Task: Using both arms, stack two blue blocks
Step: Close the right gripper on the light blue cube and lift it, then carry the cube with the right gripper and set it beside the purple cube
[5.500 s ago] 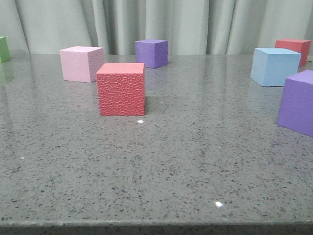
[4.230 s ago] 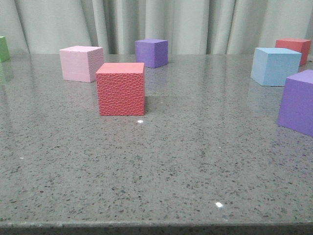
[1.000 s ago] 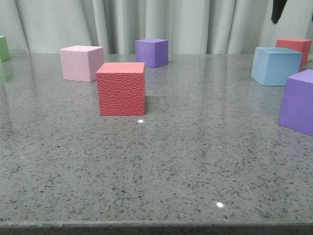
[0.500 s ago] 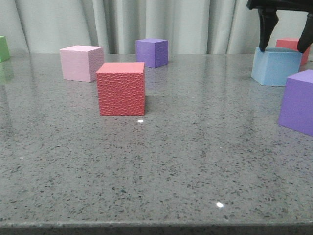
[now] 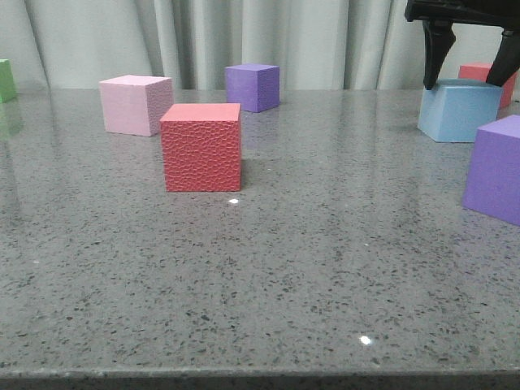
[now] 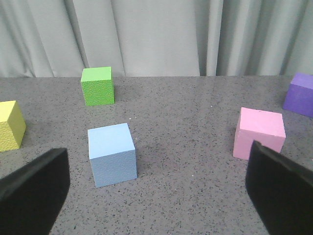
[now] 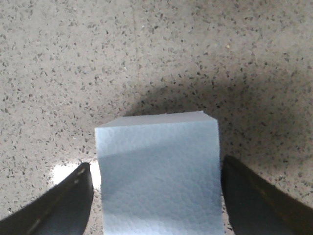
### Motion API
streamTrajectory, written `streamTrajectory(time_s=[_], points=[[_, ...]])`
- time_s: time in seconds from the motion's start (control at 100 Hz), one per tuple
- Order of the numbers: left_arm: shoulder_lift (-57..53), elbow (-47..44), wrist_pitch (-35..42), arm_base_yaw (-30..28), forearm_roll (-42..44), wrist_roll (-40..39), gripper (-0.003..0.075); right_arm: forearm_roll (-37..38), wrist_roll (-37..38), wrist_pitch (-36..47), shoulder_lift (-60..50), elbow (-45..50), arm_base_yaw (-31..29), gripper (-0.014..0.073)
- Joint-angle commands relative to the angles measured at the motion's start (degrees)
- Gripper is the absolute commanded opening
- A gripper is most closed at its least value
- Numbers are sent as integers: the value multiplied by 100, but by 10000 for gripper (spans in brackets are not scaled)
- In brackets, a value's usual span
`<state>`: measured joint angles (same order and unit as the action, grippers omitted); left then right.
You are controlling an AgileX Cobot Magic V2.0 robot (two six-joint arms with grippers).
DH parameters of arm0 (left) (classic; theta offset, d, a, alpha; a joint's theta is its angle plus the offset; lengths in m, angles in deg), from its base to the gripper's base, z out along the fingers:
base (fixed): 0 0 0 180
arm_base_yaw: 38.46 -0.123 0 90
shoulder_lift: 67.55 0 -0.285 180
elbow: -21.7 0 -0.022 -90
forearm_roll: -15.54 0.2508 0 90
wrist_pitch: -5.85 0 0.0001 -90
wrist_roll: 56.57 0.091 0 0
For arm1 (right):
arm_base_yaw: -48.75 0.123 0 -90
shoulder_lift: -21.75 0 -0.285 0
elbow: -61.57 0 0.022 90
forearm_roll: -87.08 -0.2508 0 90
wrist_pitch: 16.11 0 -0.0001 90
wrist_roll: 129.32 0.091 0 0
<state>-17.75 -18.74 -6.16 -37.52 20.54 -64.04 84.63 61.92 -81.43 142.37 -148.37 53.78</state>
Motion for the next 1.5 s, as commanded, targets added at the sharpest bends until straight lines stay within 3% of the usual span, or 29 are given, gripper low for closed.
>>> streamTrajectory(time_s=[0.0,0.19,0.38,1.13,1.49], points=[[0,219,466,52,-47,8,694,-20,-64,215,-324,-173,-2,549],[0,219,466,52,-47,8,694,-20,-64,217,-324,-173,-2,534],[0,219,466,52,-47,8,694,-15,-64,234,-324,-173,-2,437],[0,219,466,52,-47,8,694,-5,-64,188,-361,-188,-2,436],[0,219,466,52,-47,8,694,-212,-59,-326,-355,-1104,310,436]])
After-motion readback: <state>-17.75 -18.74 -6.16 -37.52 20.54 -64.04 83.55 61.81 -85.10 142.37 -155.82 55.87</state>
